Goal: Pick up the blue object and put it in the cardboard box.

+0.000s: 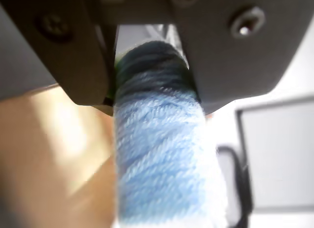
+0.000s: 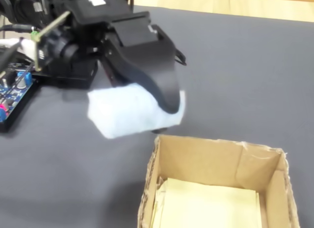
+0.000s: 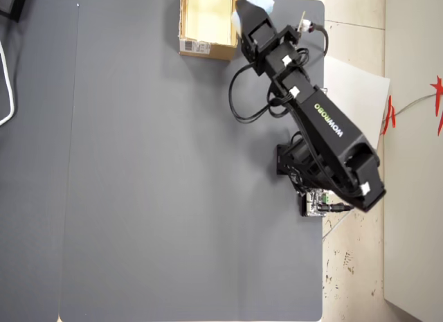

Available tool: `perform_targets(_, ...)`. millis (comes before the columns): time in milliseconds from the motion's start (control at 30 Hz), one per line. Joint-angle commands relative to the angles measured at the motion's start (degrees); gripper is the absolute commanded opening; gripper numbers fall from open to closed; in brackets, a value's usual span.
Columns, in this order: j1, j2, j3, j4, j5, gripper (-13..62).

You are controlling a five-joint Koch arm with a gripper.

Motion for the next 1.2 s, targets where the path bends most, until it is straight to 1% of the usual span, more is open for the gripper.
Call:
perform_targets(0,-1.41,-0.18,-6.94,-6.24,3.52,10.6)
perform_targets(100,-5.19,-3.25,-9.93,-5.8,3.78,10.7)
perform_targets(133,-7.29,-7.82,-15.29,-2.29,3.69,11.3)
perform_targets(200,-7.82,-10.28,-18.28,3.43,3.78,18.0)
perform_targets(267,-8.26,-11.51,-19.51,9.23,3.87,28.8)
perform_targets(333,-8.17,-11.87,-19.6,11.78,3.69,31.6)
perform_targets(433,-7.91,-11.95,-19.51,17.75,3.08,31.7)
perform_targets(600,-8.53,-10.11,-19.42,17.58,4.39,32.5)
perform_targets(767,-11.87,-6.77,-18.98,16.17,5.8,32.5)
perform_targets(1167,-31.03,9.93,-2.81,16.52,5.27,33.7)
